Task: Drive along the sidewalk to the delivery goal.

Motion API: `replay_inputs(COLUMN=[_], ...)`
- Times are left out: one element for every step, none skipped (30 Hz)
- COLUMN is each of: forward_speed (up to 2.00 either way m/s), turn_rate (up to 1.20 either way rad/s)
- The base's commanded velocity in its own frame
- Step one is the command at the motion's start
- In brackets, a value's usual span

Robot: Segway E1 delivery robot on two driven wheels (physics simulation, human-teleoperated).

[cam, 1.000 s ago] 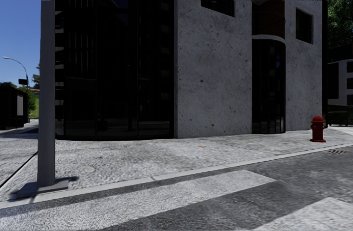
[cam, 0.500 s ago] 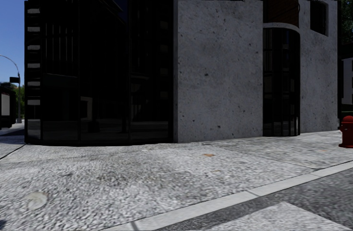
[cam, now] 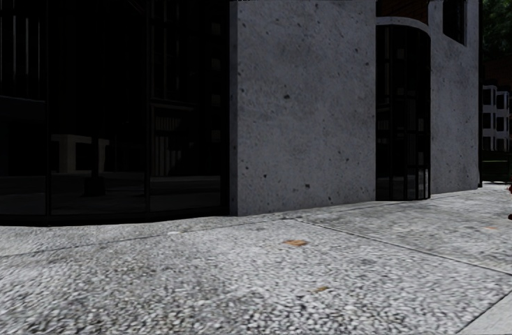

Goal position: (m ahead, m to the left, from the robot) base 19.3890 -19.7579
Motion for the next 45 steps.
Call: replay_inputs(forward_speed=[1.52, 1.52, 1.50, 1.50, 1.50, 1.50, 1.50, 1.50, 1.50, 1.50, 1.50, 1.50, 1.50, 1.50, 1.50, 1.50, 1.50, 1.50, 1.50, 1.50, 1.50, 1.50, 1.50, 1.50, 1.50, 1.50, 1.50, 1.50, 1.50, 1.50, 1.50, 1.50, 1.50, 1.50, 1.51, 1.51, 1.56, 2.00, 2.00, 2.00, 2.00, 2.00, 2.00, 2.00, 2.00], turn_rate=[-0.51, -0.51, -0.52, -0.52, -0.52, -0.52, -0.52, -0.52, -0.52, -0.52, -0.52, -0.52, -0.52, -0.52, -0.52, -0.52, -0.52, -0.52, -0.52, -0.52, -0.52, -0.52, -0.52, -0.52, -0.52, -0.52, -0.52, -0.52, -0.52, -0.52, -0.52, -0.52, -0.52, -0.52, -0.52, -0.52, -0.52, -0.52, -0.52, -0.52, -0.52, -0.52, -0.52, -0.52, -0.52])
